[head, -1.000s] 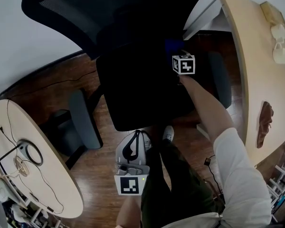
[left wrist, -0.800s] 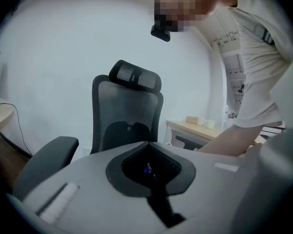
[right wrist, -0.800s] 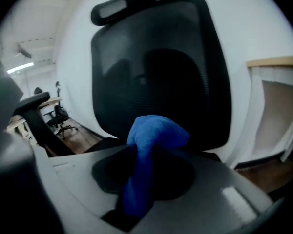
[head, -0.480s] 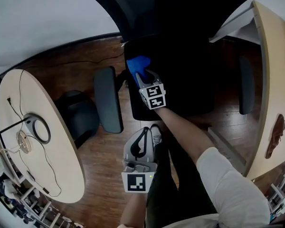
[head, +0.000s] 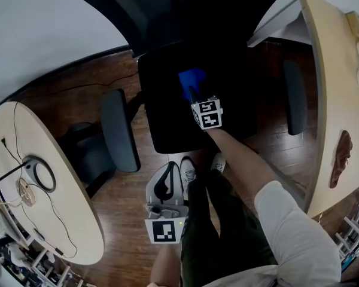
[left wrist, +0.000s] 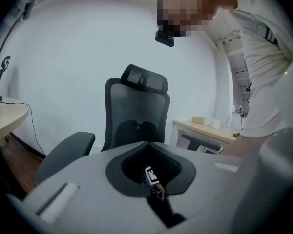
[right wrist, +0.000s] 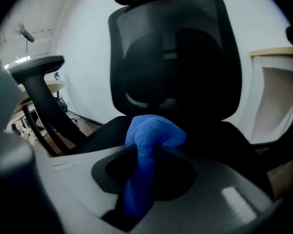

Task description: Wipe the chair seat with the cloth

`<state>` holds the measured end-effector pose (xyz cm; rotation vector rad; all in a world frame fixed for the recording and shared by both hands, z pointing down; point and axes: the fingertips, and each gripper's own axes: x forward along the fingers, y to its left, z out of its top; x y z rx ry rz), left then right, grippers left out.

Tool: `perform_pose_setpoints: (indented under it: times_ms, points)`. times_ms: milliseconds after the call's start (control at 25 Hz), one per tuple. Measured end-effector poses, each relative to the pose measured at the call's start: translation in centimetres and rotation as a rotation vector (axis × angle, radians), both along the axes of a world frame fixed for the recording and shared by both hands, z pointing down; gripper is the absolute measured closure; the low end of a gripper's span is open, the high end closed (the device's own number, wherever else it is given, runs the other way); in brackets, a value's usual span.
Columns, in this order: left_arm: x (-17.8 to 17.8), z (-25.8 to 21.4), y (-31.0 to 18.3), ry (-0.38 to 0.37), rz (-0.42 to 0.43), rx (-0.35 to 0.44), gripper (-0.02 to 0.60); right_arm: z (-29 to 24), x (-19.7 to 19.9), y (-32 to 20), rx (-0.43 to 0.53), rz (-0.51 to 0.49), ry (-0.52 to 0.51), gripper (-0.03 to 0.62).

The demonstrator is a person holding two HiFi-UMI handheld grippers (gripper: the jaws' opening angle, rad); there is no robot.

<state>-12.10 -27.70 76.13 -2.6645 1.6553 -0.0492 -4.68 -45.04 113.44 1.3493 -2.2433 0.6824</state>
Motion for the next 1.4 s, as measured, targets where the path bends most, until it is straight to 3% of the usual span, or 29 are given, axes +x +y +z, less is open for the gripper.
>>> perform_pose_setpoints:
  times_ms: [200,280,360,520,640,720,880,1000,1120,1200,1320,1400]
  points:
    - [3.0,0.4,-0.4,0.015,0.051,-0.014,0.581,1.7,17.8,-0.2,-0.085,0.216,0.115,0.499]
    - [3.6,0.1,-0.4,0.040,0.051,-0.006,0.581,1.6,21.5,0.0,-0.104,0.258,0.121,0.498]
    - [4.3,-0.6,-0.6,0.050,0.054,0.023,0.581,1.3,22.7,0.0,-0.111,0.267,0.113,0.497]
    - [5.4,-0.2,-0.7,0.056,0.042,0.011,0.581,-1.5,19.6,0.1,-0.038,0.239,0.048,0.497]
    - [5.3,-0.8,-0.3,0.034,0.044,0.033,0.581,-5.3,11.8,2.5,0.064,0.112,-0.044,0.497]
    - [4.1,-1.3,0.0,0.016,0.047,0.048,0.581,-6.3,5.3,5.1,0.080,0.037,-0.098,0.497]
    - [0.8,-0.2,1.3,0.005,0.003,0.035,0.581,-3.4,-7.3,9.2,-0.017,-0.055,-0.153,0.497]
    - [-1.3,1.8,2.8,-0.003,-0.041,0.002,0.581,0.1,-13.0,11.8,-0.108,-0.102,-0.139,0.497]
    - [-2.7,3.3,3.6,0.023,-0.082,-0.033,0.581,1.0,-14.2,12.1,-0.112,-0.114,-0.105,0.497]
    - [-2.8,3.5,3.9,0.014,-0.075,-0.027,0.581,0.7,-12.9,11.7,-0.094,-0.108,-0.093,0.497]
    - [-2.5,3.9,3.8,0.109,-0.113,-0.068,0.581,1.0,-6.9,10.7,-0.072,-0.048,-0.073,0.497]
    - [-1.8,4.1,3.6,0.111,-0.094,-0.071,0.581,1.5,-0.8,10.0,-0.057,0.007,-0.029,0.497]
